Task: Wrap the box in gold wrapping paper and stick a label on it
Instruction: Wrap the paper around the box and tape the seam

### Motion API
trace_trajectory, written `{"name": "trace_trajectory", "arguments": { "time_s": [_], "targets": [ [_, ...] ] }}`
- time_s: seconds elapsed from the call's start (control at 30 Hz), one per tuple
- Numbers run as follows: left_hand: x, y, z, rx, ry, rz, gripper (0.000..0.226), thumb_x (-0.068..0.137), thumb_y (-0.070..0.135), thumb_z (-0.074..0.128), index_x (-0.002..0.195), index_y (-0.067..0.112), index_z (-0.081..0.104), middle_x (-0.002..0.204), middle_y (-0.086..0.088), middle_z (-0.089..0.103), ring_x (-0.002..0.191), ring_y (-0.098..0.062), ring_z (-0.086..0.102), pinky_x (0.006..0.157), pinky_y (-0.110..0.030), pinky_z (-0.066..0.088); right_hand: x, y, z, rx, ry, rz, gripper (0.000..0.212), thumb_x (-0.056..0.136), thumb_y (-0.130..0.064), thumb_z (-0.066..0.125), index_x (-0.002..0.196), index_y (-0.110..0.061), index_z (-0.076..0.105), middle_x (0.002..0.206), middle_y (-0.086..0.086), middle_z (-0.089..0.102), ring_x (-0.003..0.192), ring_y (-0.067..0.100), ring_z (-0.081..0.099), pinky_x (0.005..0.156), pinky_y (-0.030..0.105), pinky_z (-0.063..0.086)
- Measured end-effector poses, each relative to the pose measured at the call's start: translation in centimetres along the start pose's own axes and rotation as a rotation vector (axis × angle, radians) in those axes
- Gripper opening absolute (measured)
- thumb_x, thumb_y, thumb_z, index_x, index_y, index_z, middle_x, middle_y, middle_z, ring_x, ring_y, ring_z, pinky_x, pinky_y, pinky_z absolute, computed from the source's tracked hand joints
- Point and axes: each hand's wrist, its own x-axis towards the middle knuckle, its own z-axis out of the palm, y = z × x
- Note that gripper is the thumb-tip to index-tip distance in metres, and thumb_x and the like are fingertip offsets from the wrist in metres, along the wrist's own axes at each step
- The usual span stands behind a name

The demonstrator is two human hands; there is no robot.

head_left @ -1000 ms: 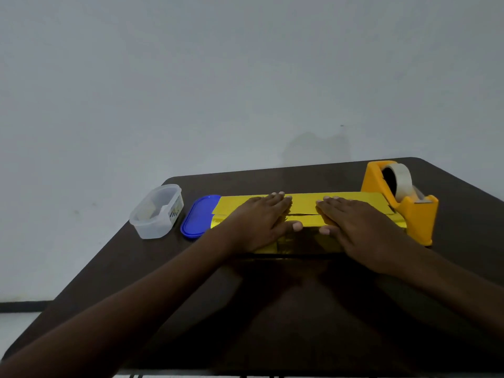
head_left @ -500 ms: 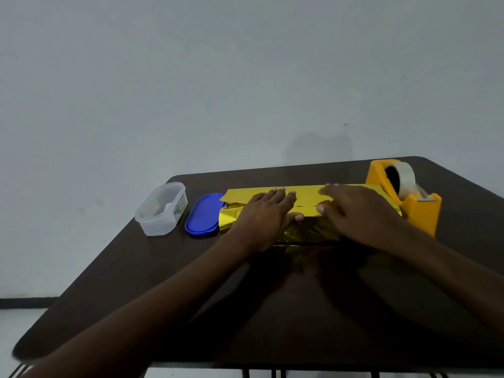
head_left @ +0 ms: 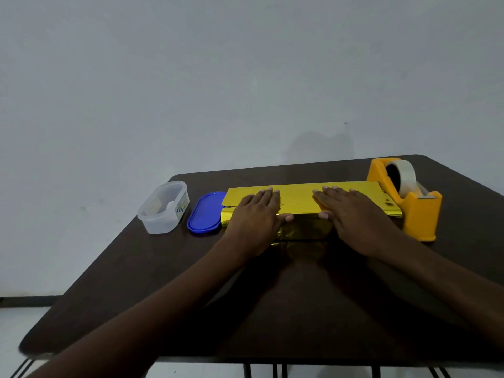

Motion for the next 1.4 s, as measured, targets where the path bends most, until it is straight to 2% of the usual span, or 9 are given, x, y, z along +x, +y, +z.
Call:
{"name": "trace_trajectory", "arguments": {
  "time_s": [0.17, 0.4, 0.6, 0.93, 1.0, 1.07, 1.17, 1.27, 1.4],
  "targets": [
    [0.5, 0.0, -2.3, 0.160, -0.104, -0.015, 0.085, 0.095, 0.065, 0.019, 0.153, 0.003, 0.018, 0.160, -0.014, 0.022, 0.149, -0.026, 0.017, 0.122, -0.042, 0.013, 0.7, 0.5, 0.2, 0.011, 0.004, -0.019, 0.051, 0.104, -0.030, 0.038, 0.154, -0.025, 0.026, 0.160, 0.003, 0.027, 0.149, 0.020, 0.022, 0.120, 0.038, 0.016],
    [3.9, 2.8, -2.0, -0.027, -0.152, 0.114, 0.074, 0.100, 0.055, 0.029, 0.155, 0.007, 0.014, 0.162, -0.015, 0.013, 0.150, -0.025, 0.011, 0.121, -0.040, 0.017, 1.0, 0.1, 0.0, -0.009, 0.008, -0.004, 0.050, 0.104, -0.031, 0.038, 0.153, -0.025, 0.028, 0.160, 0.004, 0.029, 0.148, 0.020, 0.024, 0.119, 0.039, 0.020],
    [2.8, 1.9, 0.5, -0.049, 0.030, 0.102, 0.063, 0.103, 0.051, 0.023, 0.155, 0.015, 0.019, 0.161, -0.006, 0.021, 0.150, -0.019, 0.015, 0.120, -0.035, 0.014, 1.1, -0.3, 0.6, -0.016, 0.056, 0.031, 0.052, 0.102, -0.027, 0.044, 0.152, -0.026, 0.030, 0.158, 0.002, 0.032, 0.147, 0.018, 0.025, 0.120, 0.039, 0.019],
    [3.7, 1.9, 0.7, -0.055, 0.034, 0.080, 0.060, 0.104, 0.049, 0.021, 0.155, 0.018, 0.019, 0.162, -0.004, 0.021, 0.150, -0.018, 0.015, 0.119, -0.033, 0.012, 1.7, -0.6, 0.3, -0.014, 0.062, 0.081, 0.050, 0.102, -0.030, 0.044, 0.151, -0.025, 0.033, 0.157, 0.003, 0.036, 0.146, 0.021, 0.029, 0.119, 0.041, 0.022],
    [3.7, 1.9, 1.0, -0.051, 0.056, 0.082, 0.060, 0.104, 0.050, 0.022, 0.155, 0.019, 0.021, 0.161, -0.004, 0.022, 0.149, -0.017, 0.015, 0.119, -0.033, 0.012, 1.4, -0.9, -0.6, 0.002, 0.079, 0.106, 0.044, 0.101, -0.036, 0.046, 0.143, -0.021, 0.047, 0.146, 0.006, 0.050, 0.138, 0.025, 0.041, 0.111, 0.041, 0.034],
    [3.6, 2.0, 1.1, -0.052, 0.074, 0.080, 0.060, 0.103, 0.051, 0.022, 0.154, 0.018, 0.023, 0.161, -0.004, 0.023, 0.149, -0.017, 0.016, 0.119, -0.033, 0.012, 0.9, -0.8, -1.6, 0.043, 0.162, 0.143, 0.036, 0.099, -0.039, 0.049, 0.126, -0.018, 0.062, 0.125, 0.006, 0.066, 0.118, 0.025, 0.057, 0.092, 0.037, 0.047],
    [3.6, 2.1, 1.2, -0.059, 0.084, 0.080, 0.061, 0.103, 0.052, 0.022, 0.154, 0.018, 0.025, 0.160, -0.004, 0.025, 0.149, -0.018, 0.018, 0.119, -0.034, 0.014, 0.3, 0.3, -3.8, 0.052, 0.325, 0.231, 0.026, 0.098, -0.032, 0.051, 0.103, -0.015, 0.071, 0.097, 0.006, 0.072, 0.092, 0.026, 0.064, 0.067, 0.029, 0.040],
    [3.6, 2.1, 1.2, -0.068, 0.080, 0.080, 0.064, 0.101, 0.055, 0.017, 0.153, 0.018, 0.026, 0.160, -0.005, 0.026, 0.149, -0.019, 0.019, 0.119, -0.035, 0.014, -0.2, 2.8, -6.7, 0.004, 0.436, 0.408, 0.022, 0.093, -0.026, 0.056, 0.085, -0.010, 0.069, 0.083, 0.013, 0.068, 0.080, 0.035, 0.064, 0.061, 0.028, 0.032],
    [3.6, 2.0, 1.3, -0.061, 0.071, 0.075, 0.065, 0.101, 0.055, 0.014, 0.153, 0.018, 0.025, 0.160, -0.005, 0.026, 0.149, -0.019, 0.019, 0.119, -0.036, 0.015, -1.5, 6.0, -8.9, 0.012, 0.323, 0.675, 0.019, 0.085, -0.018, 0.068, 0.083, -0.002, 0.058, 0.079, 0.012, 0.058, 0.084, 0.036, 0.064, 0.061, 0.032, 0.041]
  ]
}}
